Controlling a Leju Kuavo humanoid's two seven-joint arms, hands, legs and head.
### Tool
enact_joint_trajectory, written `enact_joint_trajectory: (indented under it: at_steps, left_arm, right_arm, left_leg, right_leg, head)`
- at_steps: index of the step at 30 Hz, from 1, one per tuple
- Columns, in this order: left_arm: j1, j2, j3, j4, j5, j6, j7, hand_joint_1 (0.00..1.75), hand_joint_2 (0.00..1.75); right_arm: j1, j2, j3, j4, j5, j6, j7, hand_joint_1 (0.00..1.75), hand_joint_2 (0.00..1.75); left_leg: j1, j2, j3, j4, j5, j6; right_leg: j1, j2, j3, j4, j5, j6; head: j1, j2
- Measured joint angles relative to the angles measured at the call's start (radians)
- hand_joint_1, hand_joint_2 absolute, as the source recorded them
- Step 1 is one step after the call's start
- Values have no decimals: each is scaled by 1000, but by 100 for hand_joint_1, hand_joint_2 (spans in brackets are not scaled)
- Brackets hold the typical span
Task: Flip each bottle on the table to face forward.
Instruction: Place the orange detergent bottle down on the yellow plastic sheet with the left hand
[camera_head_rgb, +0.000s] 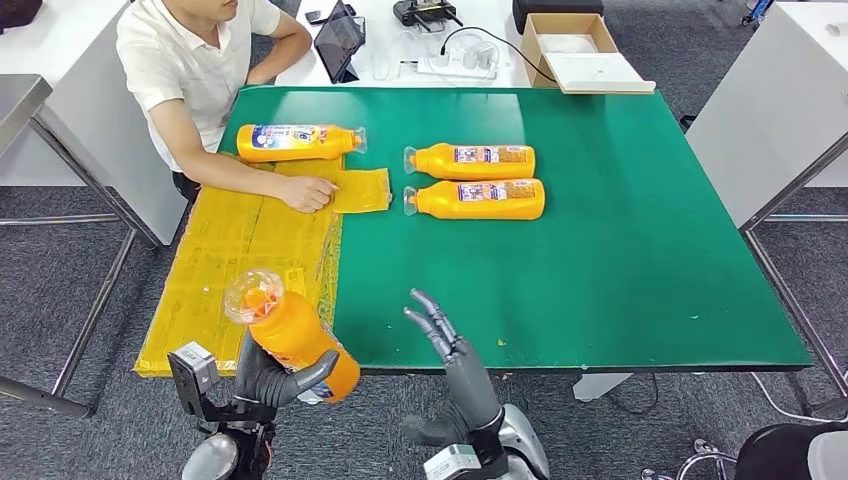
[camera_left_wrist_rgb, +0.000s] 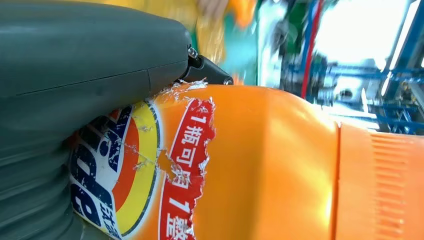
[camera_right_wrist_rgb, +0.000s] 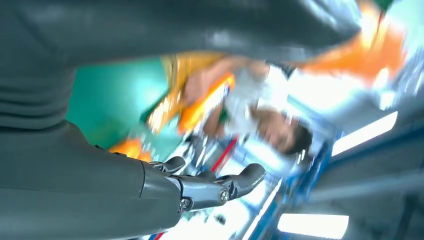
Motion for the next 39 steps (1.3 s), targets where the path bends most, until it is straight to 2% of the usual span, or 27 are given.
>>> enact_joint_trajectory:
  at_steps: [7,14,17,20,23,27,30,35,39]
  left_arm:
    - [45,36,29,-82,-237,125,2,175,175]
    - [61,56,36,-117,-320,173,17,175,175]
    - [47,60,35,-107,-517,267,72,175,175]
    - [-15,62,27,-42,-739,342,166,175,175]
    - [-129,62,17,105,-850,357,235,175,175]
    - [-306,57,4,347,-947,369,264,175,175]
    - [-405,53,-9,491,-975,356,269,175,175]
    - [-483,46,-19,614,-983,346,271,175,175]
    - [-498,43,-20,638,-985,338,274,175,175]
  right_arm:
    - [51,-4,-94,-78,23,-37,0,0,0]
    - [74,-4,-142,-106,29,-46,0,0,0]
    - [80,-2,-155,-109,34,-46,0,0,0]
    - [78,6,-157,-109,34,-36,0,0,0]
    - [60,22,-151,-106,24,-24,0,0,0]
    - [27,41,-133,-92,-3,-16,0,0,0]
    - [10,51,-121,-79,-14,-10,0,0,0]
    - [-1,57,-113,-65,-19,-8,0,0,0]
    - [-4,58,-112,-61,-22,-6,0,0,0]
  left_leg:
    - [-1,1,0,0,0,0]
    - [-1,1,0,0,0,0]
    - [-1,1,0,0,0,0]
    - [-1,1,0,0,0,0]
    - [-1,0,0,0,2,0]
    - [-1,1,1,0,3,0]
    - [-1,1,2,0,3,0]
    - [-1,1,2,0,3,0]
    - [-1,1,2,0,3,0]
  right_leg:
    - [-1,0,0,0,0,0]
    - [-1,0,0,0,0,0]
    - [-1,0,0,0,0,0]
    - [-1,0,0,0,0,0]
    - [-1,0,1,0,1,0]
    - [-1,0,2,0,2,0]
    - [-1,0,3,0,2,0]
    - [-1,0,3,0,2,1]
    - [-1,0,3,0,2,1]
  head:
    - [0,0]
    - [0,0]
    - [0,0]
    - [0,0]
    - [0,0]
    - [0,0]
    - [0,0]
    - [0,0]
    - [0,0]
